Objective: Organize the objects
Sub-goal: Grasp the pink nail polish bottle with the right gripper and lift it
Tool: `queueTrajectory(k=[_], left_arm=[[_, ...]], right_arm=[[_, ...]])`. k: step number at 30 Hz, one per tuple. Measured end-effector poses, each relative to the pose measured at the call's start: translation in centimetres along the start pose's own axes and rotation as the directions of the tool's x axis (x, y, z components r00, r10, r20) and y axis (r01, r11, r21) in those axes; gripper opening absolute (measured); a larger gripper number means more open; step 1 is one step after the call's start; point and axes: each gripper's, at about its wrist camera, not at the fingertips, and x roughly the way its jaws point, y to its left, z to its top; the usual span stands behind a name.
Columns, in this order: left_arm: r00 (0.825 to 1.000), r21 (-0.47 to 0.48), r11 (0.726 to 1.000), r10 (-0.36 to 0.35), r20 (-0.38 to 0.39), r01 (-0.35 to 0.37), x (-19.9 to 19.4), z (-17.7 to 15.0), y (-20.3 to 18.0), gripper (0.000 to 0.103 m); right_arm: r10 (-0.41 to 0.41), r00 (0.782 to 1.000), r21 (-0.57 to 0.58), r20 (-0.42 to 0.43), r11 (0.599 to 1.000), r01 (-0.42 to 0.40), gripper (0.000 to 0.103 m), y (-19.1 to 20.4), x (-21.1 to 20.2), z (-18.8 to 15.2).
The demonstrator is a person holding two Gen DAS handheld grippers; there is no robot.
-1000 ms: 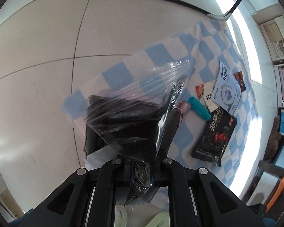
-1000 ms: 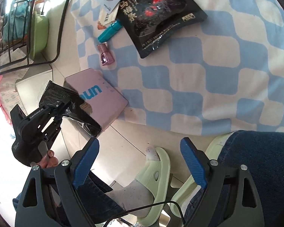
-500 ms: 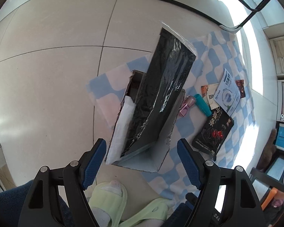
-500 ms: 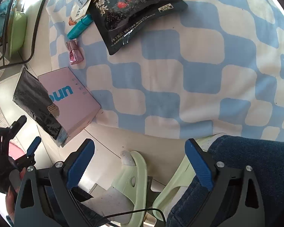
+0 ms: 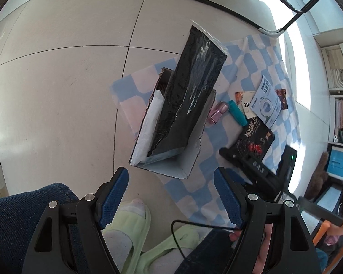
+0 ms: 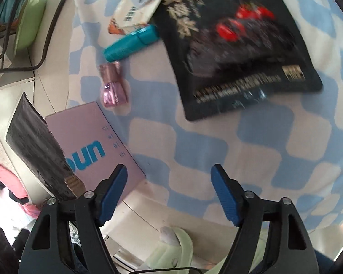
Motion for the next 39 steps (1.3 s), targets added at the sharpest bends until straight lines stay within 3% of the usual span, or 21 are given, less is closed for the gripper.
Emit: queueTrajectory(k=[4, 7, 9, 12, 15, 18, 22, 26, 31, 34, 36, 39], left_arm=[[1.000, 0.000, 1.000, 0.017, -0.018, -0.017, 0.5, 0.2, -0.8, 0.076], [0.999, 0.012, 1.000, 0.020, -0.031, -0.019, 1.1, 0.5, -1.6, 0.076], [0.998, 0.044, 0.998, 0.050, -0.039, -0.049, 1.7, 0.6, -2.1, 0.076], [0.995, 0.070, 0.994, 0.083, -0.047, -0.080, 2.2, 0.6, -2.2, 0.076], [0.993, 0.068, 0.993, 0.100, -0.058, -0.096, 2.3, 0.7, -1.7, 0.076], [0.992, 0.056, 0.992, 0.114, -0.060, -0.111, 2.3, 0.9, -1.2, 0.076], [0.991, 0.060, 0.991, 0.125, -0.055, -0.122, 2.1, 1.0, -1.2, 0.076], [0.992, 0.081, 0.991, 0.115, -0.060, -0.110, 2.1, 0.8, -1.5, 0.076], [0.994, 0.076, 0.995, 0.069, -0.083, -0.063, 2.6, 1.0, -1.3, 0.076], [0.994, 0.052, 0.998, -0.015, -0.105, 0.021, 3.0, 1.2, -1.0, 0.076], [0.990, 0.033, 0.996, -0.077, -0.122, 0.081, 3.2, 1.2, -0.9, 0.076], [0.977, 0.001, 0.988, -0.154, -0.150, 0.156, 3.7, 1.4, -0.4, 0.076]], right_arm=[[0.012, 0.999, -0.039, 0.037, 0.999, -0.010, 0.073, 2.7, 0.6, 3.6], [-0.046, 0.998, -0.101, 0.034, 0.994, 0.049, 0.072, 4.5, 1.6, 5.5], [-0.079, 0.996, -0.154, 0.033, 0.985, 0.083, 0.057, 5.3, 2.4, 6.1], [-0.051, 0.998, -0.153, 0.030, 0.987, 0.055, 0.044, 5.2, 3.4, 6.4], [-0.029, 0.998, -0.105, 0.050, 0.994, 0.034, 0.042, 4.7, 3.8, 6.5], [-0.089, 0.995, -0.171, 0.052, 0.980, 0.097, 0.038, 5.6, 3.8, 6.3], [-0.260, 0.965, -0.330, 0.032, 0.909, 0.256, 0.025, 6.7, 4.4, 4.6], [-0.317, 0.946, -0.383, -0.062, 0.883, 0.271, 0.025, 5.4, 5.1, 1.7], [-0.232, 0.971, -0.346, -0.065, 0.917, 0.196, 0.024, 3.8, 2.3, -1.6], [-0.143, 0.989, -0.336, -0.030, 0.934, 0.125, 0.024, 3.6, -0.5, -3.5], [-0.034, 0.999, -0.345, 0.005, 0.938, 0.034, 0.024, 3.8, -2.7, -4.8], [0.093, 0.993, -0.408, 0.067, 0.911, -0.057, 0.024, 4.8, -6.0, -7.1]])
